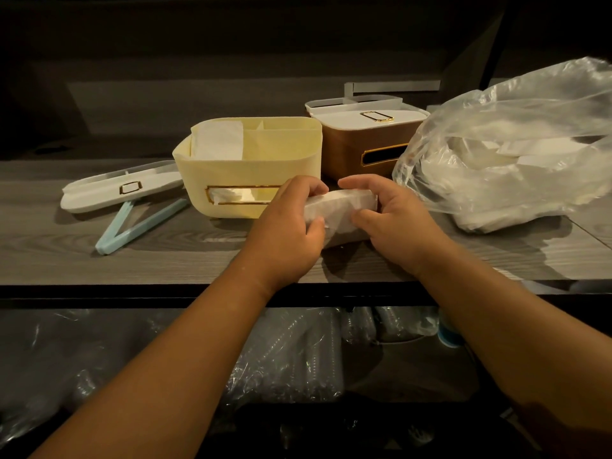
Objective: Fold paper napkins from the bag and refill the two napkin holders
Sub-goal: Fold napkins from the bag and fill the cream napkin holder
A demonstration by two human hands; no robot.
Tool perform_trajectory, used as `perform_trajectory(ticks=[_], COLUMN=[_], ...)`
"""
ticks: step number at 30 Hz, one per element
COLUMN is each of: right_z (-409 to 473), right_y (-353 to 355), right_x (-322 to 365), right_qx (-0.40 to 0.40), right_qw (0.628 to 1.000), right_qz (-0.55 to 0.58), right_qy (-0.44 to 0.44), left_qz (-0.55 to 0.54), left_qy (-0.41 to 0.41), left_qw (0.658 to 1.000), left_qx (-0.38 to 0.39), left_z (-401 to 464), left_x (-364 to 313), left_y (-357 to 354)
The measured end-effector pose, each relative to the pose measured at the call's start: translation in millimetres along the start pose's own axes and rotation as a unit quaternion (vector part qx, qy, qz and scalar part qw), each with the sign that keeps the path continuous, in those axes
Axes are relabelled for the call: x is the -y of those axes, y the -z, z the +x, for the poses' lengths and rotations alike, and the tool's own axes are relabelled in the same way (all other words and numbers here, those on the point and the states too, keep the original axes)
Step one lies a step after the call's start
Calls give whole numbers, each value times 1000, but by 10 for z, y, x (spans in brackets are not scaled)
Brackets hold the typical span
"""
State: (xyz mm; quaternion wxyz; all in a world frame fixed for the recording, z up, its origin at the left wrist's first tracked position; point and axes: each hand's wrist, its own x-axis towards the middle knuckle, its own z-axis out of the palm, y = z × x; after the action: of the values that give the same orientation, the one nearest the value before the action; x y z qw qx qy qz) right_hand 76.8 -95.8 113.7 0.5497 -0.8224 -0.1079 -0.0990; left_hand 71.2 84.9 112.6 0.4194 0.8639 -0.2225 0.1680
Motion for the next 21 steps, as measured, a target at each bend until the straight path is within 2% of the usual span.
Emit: perform_trajectory(ticks=[4, 9, 14, 18, 21], right_z=[-21, -4, -26, 0, 9], right_y=[5, -3, 7, 4, -2], right_x=[27, 13, 29, 2, -2], right_qx=[-28, -10, -26, -6, -13], right_qw=[999, 999, 999, 999, 998], right_qz=[-15, -46, -26, -49, -62], right_qy=[28, 16, 37, 21, 14], left_qz=[-13, -1, -12, 10, 20], left_qy=[-4, 38, 13, 46, 33], left_qw=[1000, 999, 1000, 999, 999], left_qx=[-19, 34, -19, 16, 0], left_z=[3, 21, 15, 20, 20], left_x=[3, 0, 9, -2, 2], left_y=[5, -26, -2, -29, -33])
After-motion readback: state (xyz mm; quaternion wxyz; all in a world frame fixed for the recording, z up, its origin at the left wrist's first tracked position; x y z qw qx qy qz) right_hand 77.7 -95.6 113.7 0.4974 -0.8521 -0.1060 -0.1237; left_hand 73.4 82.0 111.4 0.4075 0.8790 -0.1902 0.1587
